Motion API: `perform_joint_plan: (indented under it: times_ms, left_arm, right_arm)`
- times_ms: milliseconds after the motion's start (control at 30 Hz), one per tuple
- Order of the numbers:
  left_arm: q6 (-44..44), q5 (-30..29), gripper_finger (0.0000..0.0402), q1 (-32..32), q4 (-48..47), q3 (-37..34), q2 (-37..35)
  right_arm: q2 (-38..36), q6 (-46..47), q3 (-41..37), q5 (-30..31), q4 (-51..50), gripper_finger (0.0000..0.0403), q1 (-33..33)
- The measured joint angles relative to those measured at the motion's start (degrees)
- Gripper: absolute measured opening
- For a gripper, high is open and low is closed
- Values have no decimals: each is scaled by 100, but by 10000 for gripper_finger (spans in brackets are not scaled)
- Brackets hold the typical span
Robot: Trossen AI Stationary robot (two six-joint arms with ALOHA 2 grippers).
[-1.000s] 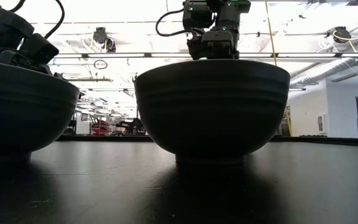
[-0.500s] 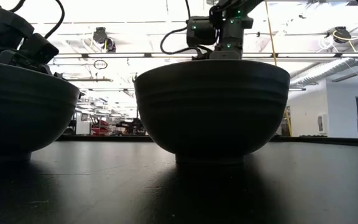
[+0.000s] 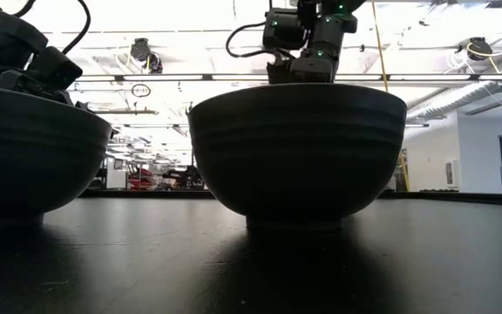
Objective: Nest bowls inside each other
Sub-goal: Stack the pink bowl on top of the white bowl
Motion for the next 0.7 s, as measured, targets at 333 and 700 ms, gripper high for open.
perform_joint_plan:
  times_ms: [333,700]
  left_arm:
    - [2,-2,56,2,-2,0,2]
    - [39,-2,56,0,0,0,2]
  right_arm:
    - [-492,-135,0,-437,15,220,-28]
    - [-610,170,-1,-419,-181,217,-35]
